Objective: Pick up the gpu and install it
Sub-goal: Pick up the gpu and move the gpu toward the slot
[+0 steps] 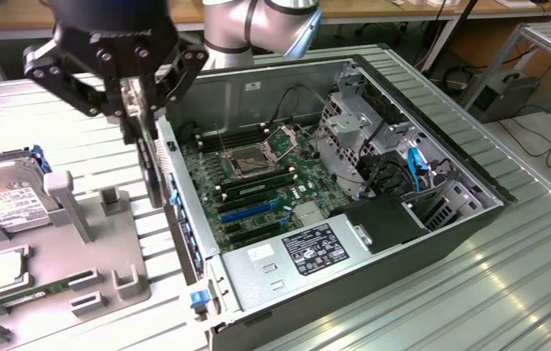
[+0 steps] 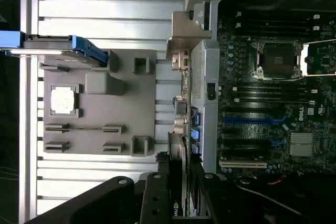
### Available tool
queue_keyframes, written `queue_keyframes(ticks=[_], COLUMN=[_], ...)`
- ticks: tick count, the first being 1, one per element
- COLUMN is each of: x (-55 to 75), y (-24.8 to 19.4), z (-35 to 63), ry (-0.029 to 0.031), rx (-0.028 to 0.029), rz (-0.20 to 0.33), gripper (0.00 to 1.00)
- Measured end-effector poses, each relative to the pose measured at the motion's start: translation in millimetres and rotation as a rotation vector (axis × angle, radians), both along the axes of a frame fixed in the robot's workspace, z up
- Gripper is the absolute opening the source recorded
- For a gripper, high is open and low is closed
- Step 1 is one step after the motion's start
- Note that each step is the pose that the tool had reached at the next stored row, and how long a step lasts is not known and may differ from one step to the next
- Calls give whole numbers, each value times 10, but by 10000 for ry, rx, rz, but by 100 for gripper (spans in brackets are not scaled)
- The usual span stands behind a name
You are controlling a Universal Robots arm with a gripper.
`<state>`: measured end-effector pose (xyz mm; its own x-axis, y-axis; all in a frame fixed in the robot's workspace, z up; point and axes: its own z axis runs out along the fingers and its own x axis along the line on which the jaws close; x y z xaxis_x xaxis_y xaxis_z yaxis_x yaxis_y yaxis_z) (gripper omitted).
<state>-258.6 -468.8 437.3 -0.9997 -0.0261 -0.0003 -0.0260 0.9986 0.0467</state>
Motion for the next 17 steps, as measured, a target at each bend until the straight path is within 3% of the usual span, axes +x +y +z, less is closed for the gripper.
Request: queue_keyframes(ticks=[7, 13, 17], x=[433, 714, 924], y=[-2, -2, 0], z=[36, 22, -42], ry=[164, 232, 256], rx=[0, -1, -9], rz=[0, 2, 1], gripper=[26, 26, 26])
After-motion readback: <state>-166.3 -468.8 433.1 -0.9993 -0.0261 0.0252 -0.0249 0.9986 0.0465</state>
